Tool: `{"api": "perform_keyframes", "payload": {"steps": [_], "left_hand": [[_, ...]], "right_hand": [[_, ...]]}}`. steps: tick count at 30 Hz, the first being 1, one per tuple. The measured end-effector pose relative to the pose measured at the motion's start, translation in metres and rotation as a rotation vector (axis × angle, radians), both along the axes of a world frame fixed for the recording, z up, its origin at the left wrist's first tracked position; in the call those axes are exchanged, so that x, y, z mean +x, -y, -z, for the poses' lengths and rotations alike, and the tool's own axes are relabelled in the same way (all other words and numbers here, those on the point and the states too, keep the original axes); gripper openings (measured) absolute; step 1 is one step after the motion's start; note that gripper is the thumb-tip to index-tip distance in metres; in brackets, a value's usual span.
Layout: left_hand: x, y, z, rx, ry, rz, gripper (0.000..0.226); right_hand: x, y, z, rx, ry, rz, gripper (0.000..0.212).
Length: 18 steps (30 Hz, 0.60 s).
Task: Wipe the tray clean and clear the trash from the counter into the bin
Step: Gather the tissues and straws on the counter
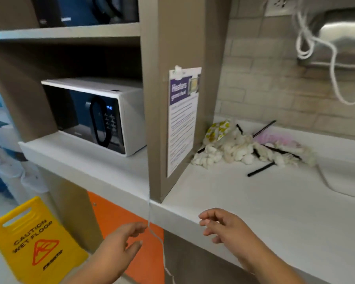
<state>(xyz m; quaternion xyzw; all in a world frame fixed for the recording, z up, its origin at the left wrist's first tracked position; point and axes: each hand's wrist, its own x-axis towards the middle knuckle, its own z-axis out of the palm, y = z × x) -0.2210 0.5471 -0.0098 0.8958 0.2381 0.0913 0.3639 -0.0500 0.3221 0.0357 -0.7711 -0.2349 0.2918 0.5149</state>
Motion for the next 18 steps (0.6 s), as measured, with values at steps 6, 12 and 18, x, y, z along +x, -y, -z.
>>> {"api": "perform_keyframes", "payload": {"steps": [6, 12, 18], "left_hand": [[0.07, 0.025, -0.031, -0.019, 0.127, 0.076, 0.028], [0.157, 0.053, -0.045, -0.038, 0.174, 0.102, 0.029], [0.233, 0.069, -0.043, -0.087, 0.169, 0.055, 0.026]], "right_hand": [[0.059, 0.042, -0.015, 0.031, -0.006, 0.128, 0.015], [0.143, 0.072, -0.014, -0.032, 0.02, 0.143, 0.014], [0.232, 0.087, -0.009, -0.229, 0.217, 0.093, 0.014]]}}
